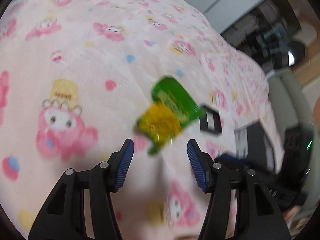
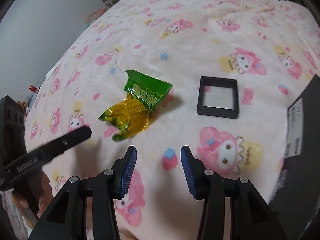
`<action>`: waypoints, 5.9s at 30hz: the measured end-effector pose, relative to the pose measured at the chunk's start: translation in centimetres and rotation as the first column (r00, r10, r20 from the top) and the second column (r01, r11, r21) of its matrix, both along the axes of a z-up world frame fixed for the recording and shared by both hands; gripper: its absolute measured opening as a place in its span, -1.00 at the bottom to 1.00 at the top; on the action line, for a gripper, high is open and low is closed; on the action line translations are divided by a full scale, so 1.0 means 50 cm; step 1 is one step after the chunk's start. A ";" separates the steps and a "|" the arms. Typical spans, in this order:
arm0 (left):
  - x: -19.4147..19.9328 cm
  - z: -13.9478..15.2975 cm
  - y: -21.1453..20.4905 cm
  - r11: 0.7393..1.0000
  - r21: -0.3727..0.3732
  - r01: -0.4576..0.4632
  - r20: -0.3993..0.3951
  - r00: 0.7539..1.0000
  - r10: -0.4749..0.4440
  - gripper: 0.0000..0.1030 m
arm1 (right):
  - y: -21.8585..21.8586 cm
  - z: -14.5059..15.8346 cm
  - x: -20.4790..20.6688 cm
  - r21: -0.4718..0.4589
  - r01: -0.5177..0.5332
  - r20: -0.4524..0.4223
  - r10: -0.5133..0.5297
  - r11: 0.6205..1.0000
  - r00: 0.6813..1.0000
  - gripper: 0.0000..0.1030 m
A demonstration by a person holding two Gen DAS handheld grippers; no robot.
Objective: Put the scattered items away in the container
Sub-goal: 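Move the left gripper to the green-and-yellow corn snack bag, then grasp the green-and-yellow corn snack bag with the left gripper, then lift the snack bag with the left gripper toward the box wall, then lower the snack bag into the box and open the left gripper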
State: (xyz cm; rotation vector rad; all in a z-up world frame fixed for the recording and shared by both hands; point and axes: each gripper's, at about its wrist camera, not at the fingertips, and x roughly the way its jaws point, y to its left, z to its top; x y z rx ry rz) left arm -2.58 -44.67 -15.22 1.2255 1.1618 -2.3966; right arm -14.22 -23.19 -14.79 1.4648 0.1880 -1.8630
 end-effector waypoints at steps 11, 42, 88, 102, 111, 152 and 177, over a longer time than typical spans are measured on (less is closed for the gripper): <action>-0.115 -0.127 -0.055 0.983 0.183 -0.009 0.064 0.998 -0.003 0.34 | -0.106 -0.130 -0.045 -0.028 -0.026 0.141 0.030 0.999 0.990 0.19; -0.002 0.214 0.505 0.886 0.015 0.463 -0.217 0.867 -0.449 0.06 | 0.452 0.187 0.208 -0.334 0.142 -0.028 -0.160 0.932 0.987 -0.51; -0.047 0.000 0.753 0.853 0.182 0.490 0.132 0.847 -0.515 -0.16 | 0.779 -0.021 0.192 -0.221 0.535 0.067 -0.534 0.816 0.843 -0.75; 0.002 -0.001 0.738 0.848 0.244 0.470 0.187 0.835 -0.517 0.12 | 0.727 -0.130 0.215 -0.167 0.440 0.227 -0.400 0.882 0.888 -0.62; 0.003 0.013 0.785 0.804 0.187 0.564 0.194 0.781 -0.593 0.21 | 0.748 -0.145 0.208 -0.229 0.485 0.276 -0.422 0.844 0.864 -0.63; -0.009 0.114 0.717 0.754 0.144 0.641 -0.027 0.764 -0.645 -0.12 | 0.774 -0.020 0.225 -0.366 0.438 0.191 -0.395 0.821 0.899 -0.33; -0.369 0.127 0.634 0.836 0.036 0.548 -0.034 0.836 -0.547 -0.02 | 0.595 0.090 -0.122 -0.279 0.410 0.033 -0.418 0.868 0.908 -0.33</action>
